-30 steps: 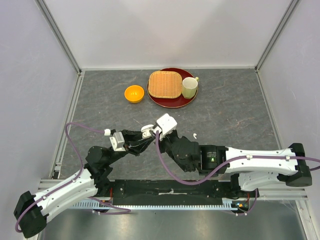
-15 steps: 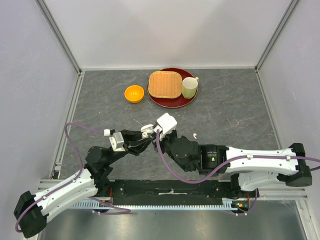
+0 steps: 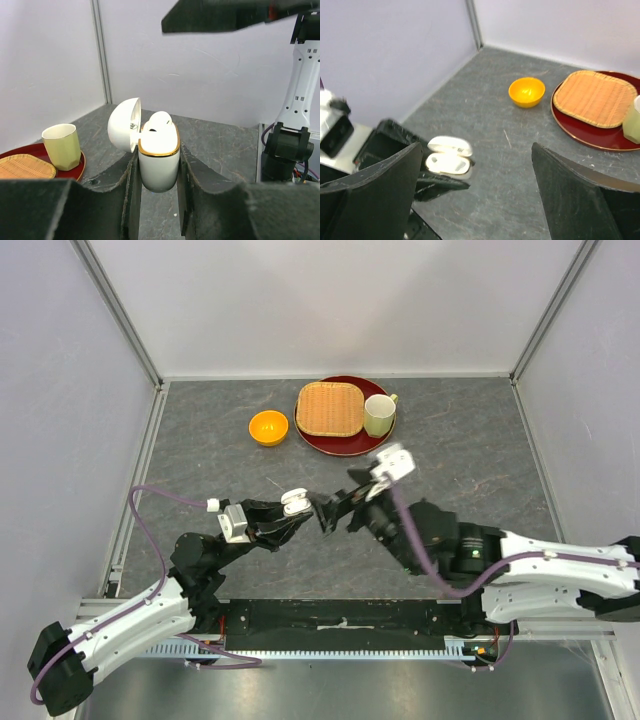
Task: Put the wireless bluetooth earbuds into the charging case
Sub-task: Place the earbud in the charging case, then pick up the earbud from the center of the board.
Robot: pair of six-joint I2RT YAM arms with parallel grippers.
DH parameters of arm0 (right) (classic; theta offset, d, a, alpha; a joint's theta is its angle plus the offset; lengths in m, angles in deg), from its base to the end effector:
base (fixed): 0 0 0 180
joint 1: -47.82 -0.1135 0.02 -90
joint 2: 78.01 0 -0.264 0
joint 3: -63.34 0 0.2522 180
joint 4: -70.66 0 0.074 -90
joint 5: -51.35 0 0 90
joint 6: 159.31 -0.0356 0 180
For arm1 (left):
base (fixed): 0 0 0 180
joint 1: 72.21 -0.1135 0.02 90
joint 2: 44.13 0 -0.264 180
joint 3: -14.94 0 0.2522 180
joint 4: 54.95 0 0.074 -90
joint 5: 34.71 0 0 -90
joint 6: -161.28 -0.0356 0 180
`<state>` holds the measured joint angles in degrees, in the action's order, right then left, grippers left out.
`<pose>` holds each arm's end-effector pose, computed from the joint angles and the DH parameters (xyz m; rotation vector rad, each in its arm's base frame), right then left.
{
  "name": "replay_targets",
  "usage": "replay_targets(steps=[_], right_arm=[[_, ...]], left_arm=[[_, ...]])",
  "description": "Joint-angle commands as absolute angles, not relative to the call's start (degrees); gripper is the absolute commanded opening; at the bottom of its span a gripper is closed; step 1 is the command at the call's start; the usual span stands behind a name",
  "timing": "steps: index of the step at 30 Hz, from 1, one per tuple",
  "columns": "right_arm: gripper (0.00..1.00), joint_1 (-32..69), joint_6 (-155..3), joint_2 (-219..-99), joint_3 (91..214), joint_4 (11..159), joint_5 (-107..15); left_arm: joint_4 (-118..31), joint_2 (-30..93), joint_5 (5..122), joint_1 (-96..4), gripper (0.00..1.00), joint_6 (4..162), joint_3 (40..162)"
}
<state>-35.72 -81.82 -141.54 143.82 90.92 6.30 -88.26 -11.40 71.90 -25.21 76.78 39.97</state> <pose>0.0523 0.2382 0.4176 -0.4047 1.6012 0.6538 0.0917 -0.1132 0.2692 0.6663 0.9952 -0.9724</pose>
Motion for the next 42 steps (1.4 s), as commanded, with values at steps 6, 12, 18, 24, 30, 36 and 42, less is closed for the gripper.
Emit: replay_targets(steps=[6,12,18,24,30,36,42], right_arm=[[0.98,-28.74,-93.46,-127.50,136.26,88.35,23.02],[0.98,-17.42,-112.63,-123.28,135.73,109.72,26.76],[0.98,-8.02,-111.41,-126.60,135.80,114.37,12.97],[0.98,13.22,-115.46,-135.74,136.00,117.03,-17.72],[0.98,24.27,-111.24,-147.34,135.37,116.58,-35.22],[0.98,24.18,-106.14,-151.31,136.08,117.55,-35.13],[0.98,24.27,-104.29,-150.34,132.30,114.21,-33.03]], left_arm=[[-91.11,-12.14,70.94,-25.10,0.02,76.64,40.12],[-89.88,-13.37,71.03,-25.10,0.02,77.25,40.83],[-87.07,-14.25,71.29,-25.10,0.02,77.25,41.18],[-86.72,-15.04,70.85,-25.10,0.02,78.31,40.74],[-84.00,-17.50,70.06,-25.10,0.02,77.78,41.00],[-83.55,-17.77,69.36,-25.02,0.02,77.43,40.39],[-83.91,-16.19,69.97,-25.10,0.02,76.73,41.09]])
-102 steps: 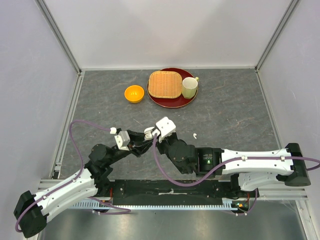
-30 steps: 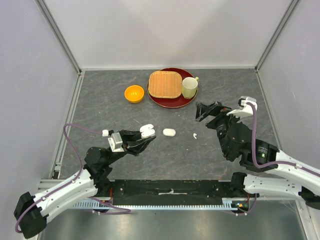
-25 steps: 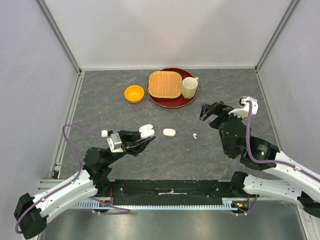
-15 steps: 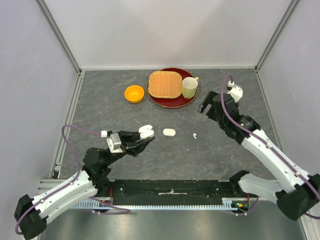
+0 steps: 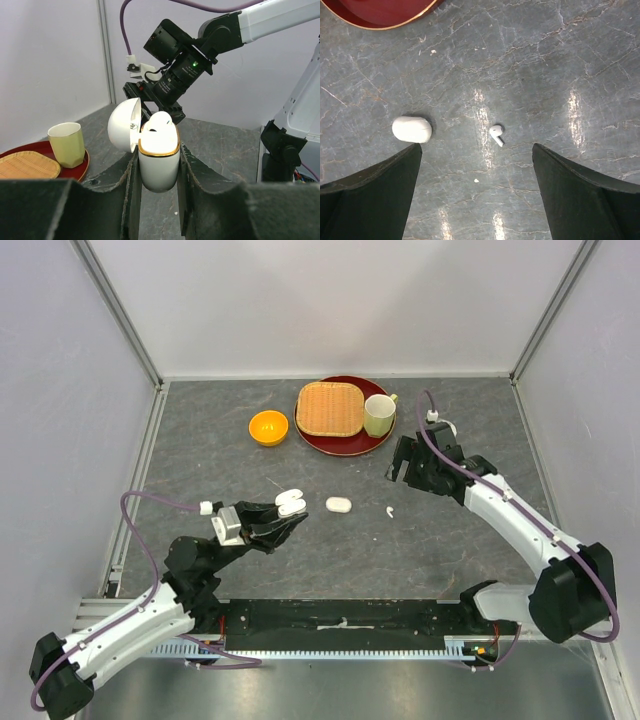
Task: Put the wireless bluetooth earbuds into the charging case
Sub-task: Pick up the earbud from the center of the board.
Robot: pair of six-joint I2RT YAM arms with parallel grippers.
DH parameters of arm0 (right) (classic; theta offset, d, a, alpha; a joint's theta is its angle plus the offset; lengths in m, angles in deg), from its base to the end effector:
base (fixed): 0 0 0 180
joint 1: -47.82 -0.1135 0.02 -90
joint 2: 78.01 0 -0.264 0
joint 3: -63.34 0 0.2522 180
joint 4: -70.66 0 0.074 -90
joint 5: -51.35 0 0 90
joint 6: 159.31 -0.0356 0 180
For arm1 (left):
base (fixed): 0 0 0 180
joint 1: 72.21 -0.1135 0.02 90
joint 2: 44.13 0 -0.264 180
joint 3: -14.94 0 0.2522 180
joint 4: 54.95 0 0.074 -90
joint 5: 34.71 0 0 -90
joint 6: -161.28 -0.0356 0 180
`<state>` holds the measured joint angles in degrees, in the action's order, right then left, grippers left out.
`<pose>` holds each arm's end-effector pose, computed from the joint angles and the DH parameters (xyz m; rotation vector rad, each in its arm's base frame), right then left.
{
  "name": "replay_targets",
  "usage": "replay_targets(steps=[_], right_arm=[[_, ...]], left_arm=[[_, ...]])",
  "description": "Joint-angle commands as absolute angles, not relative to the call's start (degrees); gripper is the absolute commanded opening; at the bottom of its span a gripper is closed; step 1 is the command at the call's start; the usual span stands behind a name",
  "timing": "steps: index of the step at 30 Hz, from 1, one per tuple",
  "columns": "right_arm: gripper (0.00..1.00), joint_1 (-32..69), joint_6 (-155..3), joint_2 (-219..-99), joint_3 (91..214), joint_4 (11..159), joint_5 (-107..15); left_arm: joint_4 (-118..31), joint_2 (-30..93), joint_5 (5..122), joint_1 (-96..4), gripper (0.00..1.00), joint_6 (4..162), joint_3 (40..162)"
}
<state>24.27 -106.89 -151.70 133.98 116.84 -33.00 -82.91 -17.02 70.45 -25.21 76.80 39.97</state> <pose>0.2481 0.1043 0.2706 0.3448 2.4332 0.3599 0.0849 -0.1047 0.2719 0.6424 0.9993 -0.9595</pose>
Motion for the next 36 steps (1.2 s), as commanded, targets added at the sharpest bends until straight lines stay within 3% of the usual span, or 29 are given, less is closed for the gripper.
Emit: replay_targets(steps=[1,7,11,17,23,36], right_arm=[[0.98,24.27,-104.29,-150.52,132.12,114.39,-32.59],[0.95,24.27,-103.32,-154.91,133.00,117.28,-31.79],[0.77,24.18,-103.15,-157.98,132.65,116.67,-34.33],[0.59,23.39,-103.41,-161.94,131.68,115.09,-34.78],[0.52,20.94,-104.02,-165.19,131.50,112.98,-34.17],[0.48,18.03,-104.64,-169.85,131.59,110.87,-29.33]], left_arm=[[-83.91,-16.10,70.06,-25.10,0.02,76.73,41.18],[-83.38,-16.54,69.89,-25.10,0.02,76.73,41.00],[-83.03,-16.71,69.45,-25.02,0.02,76.55,40.74],[-83.03,-16.62,69.45,-25.10,0.02,76.73,40.39],[-82.15,-17.24,69.09,-25.02,0.02,76.73,40.48],[-80.13,-19.00,69.01,-25.10,0.02,76.73,40.56]])
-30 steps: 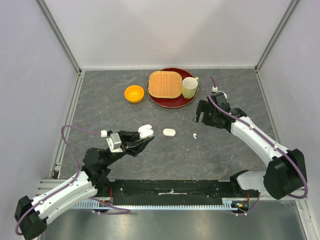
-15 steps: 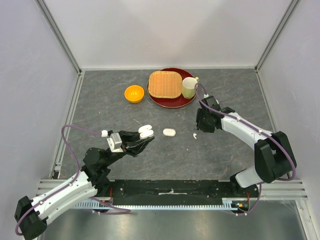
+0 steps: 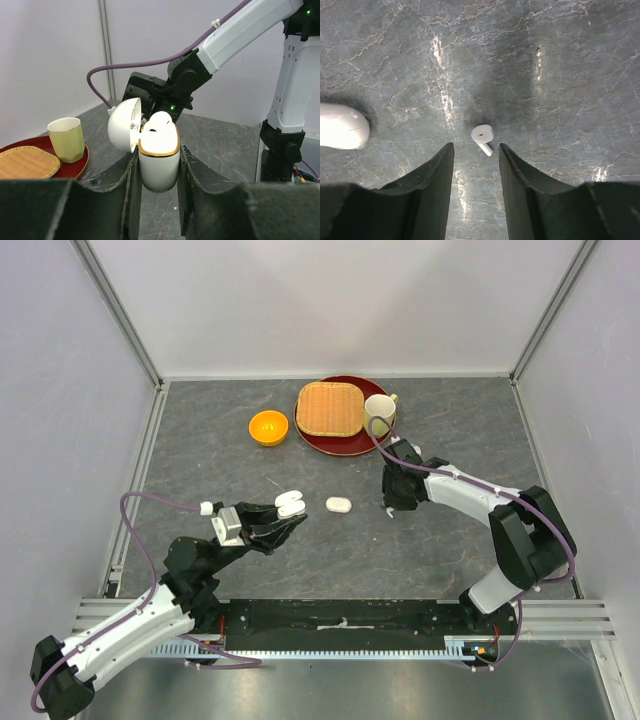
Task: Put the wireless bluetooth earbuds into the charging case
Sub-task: Pick up the earbud from the center of the board.
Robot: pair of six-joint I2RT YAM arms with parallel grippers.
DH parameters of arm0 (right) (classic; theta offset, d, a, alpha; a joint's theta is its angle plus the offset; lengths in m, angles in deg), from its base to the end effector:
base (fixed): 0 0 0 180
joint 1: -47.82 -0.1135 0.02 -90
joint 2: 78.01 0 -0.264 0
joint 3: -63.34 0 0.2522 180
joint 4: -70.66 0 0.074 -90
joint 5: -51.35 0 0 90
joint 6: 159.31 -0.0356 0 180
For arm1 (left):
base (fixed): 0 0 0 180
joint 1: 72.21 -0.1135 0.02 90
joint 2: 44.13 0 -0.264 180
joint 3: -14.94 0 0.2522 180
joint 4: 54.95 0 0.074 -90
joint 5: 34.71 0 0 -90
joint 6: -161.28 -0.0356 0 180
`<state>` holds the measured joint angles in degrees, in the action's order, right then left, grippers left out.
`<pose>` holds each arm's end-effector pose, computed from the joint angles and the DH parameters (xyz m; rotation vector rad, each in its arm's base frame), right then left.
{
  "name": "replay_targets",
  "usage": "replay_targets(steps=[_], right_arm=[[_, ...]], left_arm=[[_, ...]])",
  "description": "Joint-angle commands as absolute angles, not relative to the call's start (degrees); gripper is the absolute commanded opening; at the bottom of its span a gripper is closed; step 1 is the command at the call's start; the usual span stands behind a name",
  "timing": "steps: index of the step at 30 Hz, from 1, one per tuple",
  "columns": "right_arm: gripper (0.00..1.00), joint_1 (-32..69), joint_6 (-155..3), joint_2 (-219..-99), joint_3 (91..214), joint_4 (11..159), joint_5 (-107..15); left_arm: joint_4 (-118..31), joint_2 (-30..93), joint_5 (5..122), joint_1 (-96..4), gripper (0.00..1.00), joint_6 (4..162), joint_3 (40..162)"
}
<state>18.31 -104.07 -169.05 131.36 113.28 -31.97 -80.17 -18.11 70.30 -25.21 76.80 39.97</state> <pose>0.2649 0.1452 0.1792 0.1585 2.7108 0.1775 0.0845 -0.1041 0.2694 0.6493 1.0288 -0.9566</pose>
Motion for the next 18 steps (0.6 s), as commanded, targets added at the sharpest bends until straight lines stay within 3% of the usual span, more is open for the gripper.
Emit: replay_targets(steps=[1,18], right_arm=[[0.47,18.03,-104.47,-170.12,131.59,110.78,-28.98],[0.41,17.94,-104.03,-173.37,130.98,109.03,-28.63]], left_arm=[[-80.04,-19.09,68.92,-25.02,0.02,76.81,40.56],[-79.16,-19.97,68.65,-25.10,0.02,76.99,40.30]])
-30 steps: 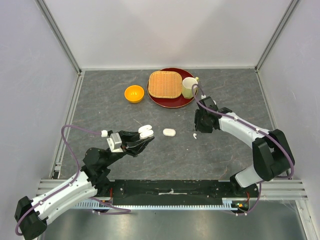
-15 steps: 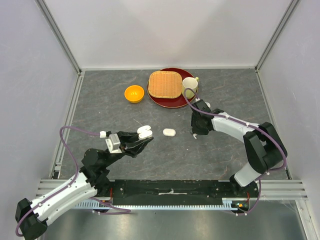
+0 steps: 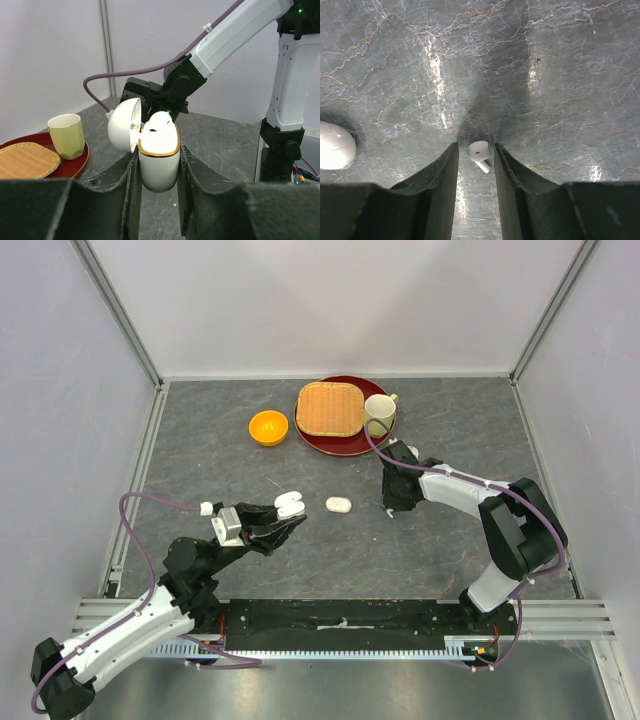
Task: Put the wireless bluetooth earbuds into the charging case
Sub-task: Pick up the earbud from the center of the board.
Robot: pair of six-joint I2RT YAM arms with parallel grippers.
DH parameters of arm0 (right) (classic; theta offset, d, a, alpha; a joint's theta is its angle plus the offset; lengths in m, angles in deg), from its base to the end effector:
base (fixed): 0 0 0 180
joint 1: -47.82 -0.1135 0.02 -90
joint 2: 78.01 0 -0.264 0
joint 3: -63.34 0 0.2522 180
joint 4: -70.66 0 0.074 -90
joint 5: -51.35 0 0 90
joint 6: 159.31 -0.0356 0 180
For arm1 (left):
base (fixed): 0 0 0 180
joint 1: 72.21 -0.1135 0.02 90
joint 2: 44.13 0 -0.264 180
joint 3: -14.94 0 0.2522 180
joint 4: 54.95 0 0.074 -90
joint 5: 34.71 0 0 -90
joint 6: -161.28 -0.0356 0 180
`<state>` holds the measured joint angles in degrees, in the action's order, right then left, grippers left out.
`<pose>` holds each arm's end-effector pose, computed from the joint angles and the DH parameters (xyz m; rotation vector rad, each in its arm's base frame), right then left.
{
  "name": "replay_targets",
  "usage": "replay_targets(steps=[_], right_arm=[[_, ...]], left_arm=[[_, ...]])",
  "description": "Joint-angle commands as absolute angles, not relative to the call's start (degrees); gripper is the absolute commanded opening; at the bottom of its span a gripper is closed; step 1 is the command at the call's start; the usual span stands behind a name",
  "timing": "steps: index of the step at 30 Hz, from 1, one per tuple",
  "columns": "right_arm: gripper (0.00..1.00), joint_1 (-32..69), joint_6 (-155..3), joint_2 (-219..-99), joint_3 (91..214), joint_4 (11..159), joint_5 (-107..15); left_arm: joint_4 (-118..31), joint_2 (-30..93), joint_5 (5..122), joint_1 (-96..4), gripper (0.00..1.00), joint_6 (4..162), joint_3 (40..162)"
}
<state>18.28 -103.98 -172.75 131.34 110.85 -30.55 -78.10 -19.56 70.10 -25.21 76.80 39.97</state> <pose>0.2720 0.1484 0.1626 0.1612 2.7192 0.1321 0.0830 -0.1023 0.2687 0.6497 1.0407 -0.9540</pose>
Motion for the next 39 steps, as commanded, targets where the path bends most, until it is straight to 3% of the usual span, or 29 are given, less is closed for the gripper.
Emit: replay_targets(steps=[1,15,39], right_arm=[[0.40,17.94,-103.94,-173.46,130.98,109.03,-28.54],[0.35,17.77,-103.41,-173.90,129.92,108.85,-28.01],[0.38,17.24,-101.92,-172.05,128.52,109.38,-29.59]], left_arm=[[-79.07,-20.14,68.74,-25.10,0.02,77.08,40.30],[-79.07,-19.79,69.01,-25.02,0.02,77.52,40.39],[-79.07,-20.14,69.09,-25.10,0.02,78.22,39.86]])
